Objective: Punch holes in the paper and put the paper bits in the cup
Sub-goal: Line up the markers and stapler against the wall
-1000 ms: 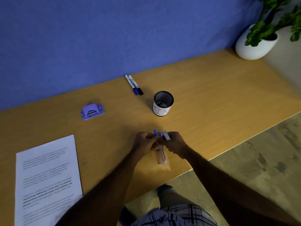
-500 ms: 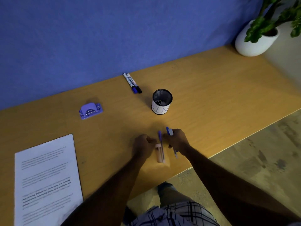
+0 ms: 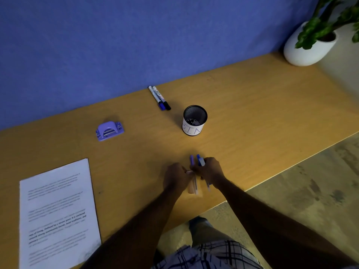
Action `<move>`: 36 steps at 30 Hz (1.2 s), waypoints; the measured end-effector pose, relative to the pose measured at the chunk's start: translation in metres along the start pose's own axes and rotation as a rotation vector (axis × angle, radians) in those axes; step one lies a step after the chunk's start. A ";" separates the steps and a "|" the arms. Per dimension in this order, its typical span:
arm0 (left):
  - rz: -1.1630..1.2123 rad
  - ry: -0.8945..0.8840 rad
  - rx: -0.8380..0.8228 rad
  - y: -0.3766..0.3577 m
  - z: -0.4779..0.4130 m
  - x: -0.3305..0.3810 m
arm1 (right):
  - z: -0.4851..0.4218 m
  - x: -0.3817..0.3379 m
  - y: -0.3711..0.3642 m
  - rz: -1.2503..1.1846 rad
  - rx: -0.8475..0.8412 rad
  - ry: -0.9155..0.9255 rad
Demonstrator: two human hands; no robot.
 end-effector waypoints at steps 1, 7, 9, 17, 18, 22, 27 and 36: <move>0.007 0.002 0.001 0.001 0.000 0.000 | 0.000 -0.001 -0.001 0.017 0.012 0.008; 0.086 0.012 0.001 0.013 -0.003 -0.008 | -0.003 -0.009 -0.004 0.102 -0.003 0.014; 0.119 0.010 0.029 0.020 -0.006 -0.012 | -0.005 -0.009 -0.004 0.030 -0.016 0.021; 0.479 0.054 0.079 0.047 -0.021 -0.033 | 0.006 -0.031 -0.010 -0.419 -0.231 0.083; 0.532 0.057 0.082 0.051 -0.022 -0.034 | 0.006 -0.036 -0.013 -0.464 -0.252 0.074; 0.668 0.062 0.066 0.064 -0.029 -0.036 | 0.006 -0.060 -0.023 -0.640 -0.301 0.044; 0.726 0.059 0.082 0.083 -0.046 -0.034 | -0.004 -0.100 -0.028 -0.680 -0.309 0.138; 0.761 0.050 0.139 0.111 -0.083 -0.029 | -0.050 -0.216 -0.003 -0.485 -0.284 0.324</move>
Point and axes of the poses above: each hand's wrist, its own z-axis away from the middle knuckle, its own y-axis out of the back of the hand, x = y × z, the point moved 5 cm from there along -z, towards the middle knuckle, and after that the axes turned 3 degrees about x, right-handed, at the moved point
